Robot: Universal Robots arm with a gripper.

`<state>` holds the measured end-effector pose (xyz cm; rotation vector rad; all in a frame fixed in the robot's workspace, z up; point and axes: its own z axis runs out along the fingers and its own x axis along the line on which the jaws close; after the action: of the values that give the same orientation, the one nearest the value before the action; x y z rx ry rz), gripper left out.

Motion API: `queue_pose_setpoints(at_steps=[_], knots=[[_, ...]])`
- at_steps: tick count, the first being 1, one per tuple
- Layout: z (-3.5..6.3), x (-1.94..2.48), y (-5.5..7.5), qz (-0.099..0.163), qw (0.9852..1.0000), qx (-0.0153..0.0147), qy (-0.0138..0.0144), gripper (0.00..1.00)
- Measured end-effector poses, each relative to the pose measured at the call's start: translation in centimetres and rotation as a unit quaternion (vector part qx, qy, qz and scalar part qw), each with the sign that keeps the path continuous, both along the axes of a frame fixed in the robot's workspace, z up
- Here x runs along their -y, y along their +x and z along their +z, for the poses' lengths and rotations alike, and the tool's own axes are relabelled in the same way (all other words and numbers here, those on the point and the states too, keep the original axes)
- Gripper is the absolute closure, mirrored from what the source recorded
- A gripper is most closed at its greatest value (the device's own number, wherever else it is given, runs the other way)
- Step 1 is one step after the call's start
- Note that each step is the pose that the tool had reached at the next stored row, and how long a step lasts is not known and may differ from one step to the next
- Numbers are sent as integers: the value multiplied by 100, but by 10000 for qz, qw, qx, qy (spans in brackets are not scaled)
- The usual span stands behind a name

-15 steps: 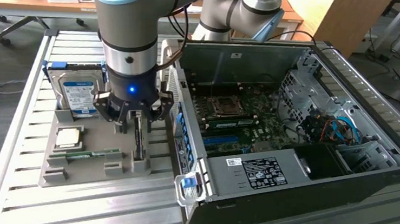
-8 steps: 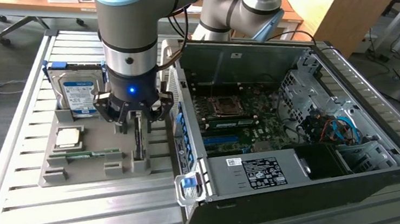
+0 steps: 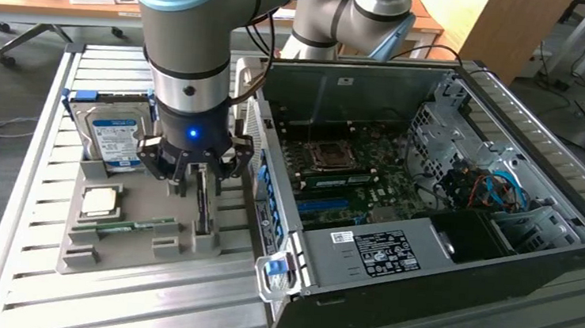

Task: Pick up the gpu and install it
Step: 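Pick up the gpu and move the gpu toward the slot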

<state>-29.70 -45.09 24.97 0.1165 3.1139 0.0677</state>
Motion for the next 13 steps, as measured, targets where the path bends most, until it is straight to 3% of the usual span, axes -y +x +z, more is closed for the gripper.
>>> queue_pose_setpoints(at_steps=[13], knots=[[-34,0,0,0,10000,1,1,47]])
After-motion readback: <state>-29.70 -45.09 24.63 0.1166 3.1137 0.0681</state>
